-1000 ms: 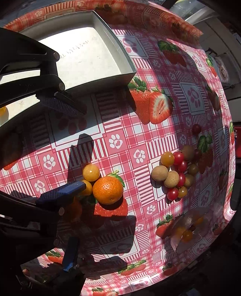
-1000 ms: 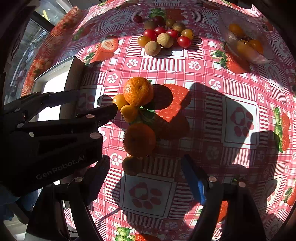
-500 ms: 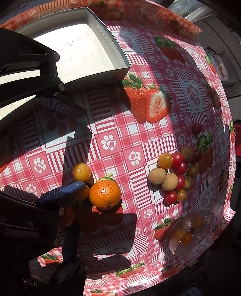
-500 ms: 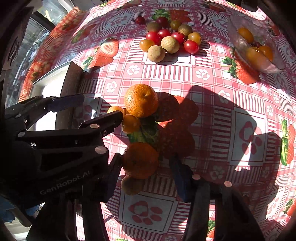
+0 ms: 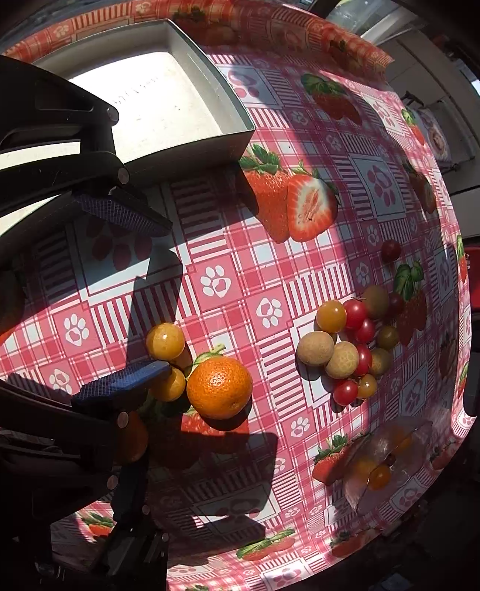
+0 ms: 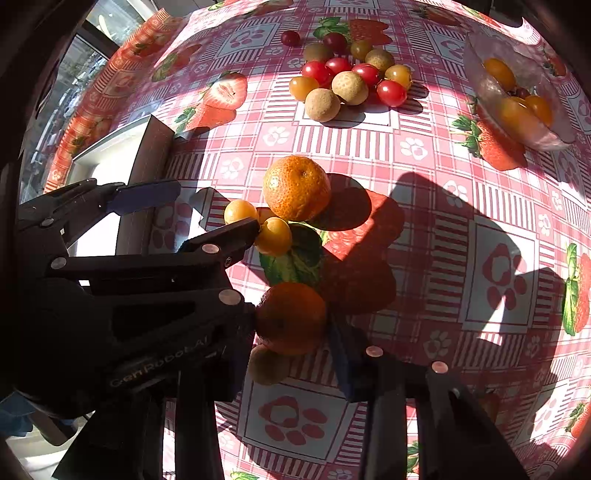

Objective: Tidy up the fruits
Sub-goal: 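Grasp a tangerine with the right tool while the left tool grasps a yellow cherry tomato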

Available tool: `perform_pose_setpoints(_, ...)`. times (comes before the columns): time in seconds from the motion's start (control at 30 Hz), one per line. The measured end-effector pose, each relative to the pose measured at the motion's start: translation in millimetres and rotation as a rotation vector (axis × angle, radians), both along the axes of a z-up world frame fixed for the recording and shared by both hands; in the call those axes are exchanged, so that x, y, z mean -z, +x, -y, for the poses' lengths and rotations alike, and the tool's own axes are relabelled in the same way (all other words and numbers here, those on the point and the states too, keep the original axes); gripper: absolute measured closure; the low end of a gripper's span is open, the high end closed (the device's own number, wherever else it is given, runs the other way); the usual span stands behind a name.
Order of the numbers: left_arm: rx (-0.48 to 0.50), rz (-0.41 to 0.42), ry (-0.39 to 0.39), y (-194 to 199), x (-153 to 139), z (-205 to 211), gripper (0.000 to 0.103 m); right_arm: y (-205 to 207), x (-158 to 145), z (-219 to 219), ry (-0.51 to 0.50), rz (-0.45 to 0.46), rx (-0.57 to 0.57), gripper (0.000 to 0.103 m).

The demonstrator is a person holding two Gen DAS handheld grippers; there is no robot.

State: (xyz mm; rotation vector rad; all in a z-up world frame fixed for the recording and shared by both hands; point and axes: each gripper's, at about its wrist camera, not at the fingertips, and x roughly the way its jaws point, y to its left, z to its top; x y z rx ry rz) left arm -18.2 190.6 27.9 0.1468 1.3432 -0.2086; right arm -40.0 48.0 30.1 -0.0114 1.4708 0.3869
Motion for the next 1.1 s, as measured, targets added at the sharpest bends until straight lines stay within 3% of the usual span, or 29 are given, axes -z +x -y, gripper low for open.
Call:
perform_pose_setpoints(0.17, 0.042, -0.011, 0.011, -8.9, 4.0, 8.9, 0.057, -6.4, -0.4, 16.2, 0.016, -0.026, 0.046, 0.061)
perform_pose_setpoints(0.33, 0.062, 0.003, 0.017, -0.8, 8.8, 18.8, 0.059, -11.1, -0.6, 26.0, 0.016, -0.033, 0.069, 0.061)
perform_pose_setpoints(0.47, 0.078, 0.001, 0.011, 6.6, 10.2, 27.0, 0.08, -16.3, -1.8, 30.4, 0.023, -0.032, 0.076, 0.061)
perform_pose_setpoints(0.77, -0.007, -0.015, -0.053, -2.9, -2.2, 18.1, 0.08, -22.8, -16.1, 43.0, 0.042, -0.027, 0.092, 0.061)
perform_pose_setpoints(1.1, -0.067, 0.036, -0.102, -39.1, -41.0, -12.1, 0.08, -27.6, -42.7, 46.8, 0.044, -0.017, 0.076, 0.061)
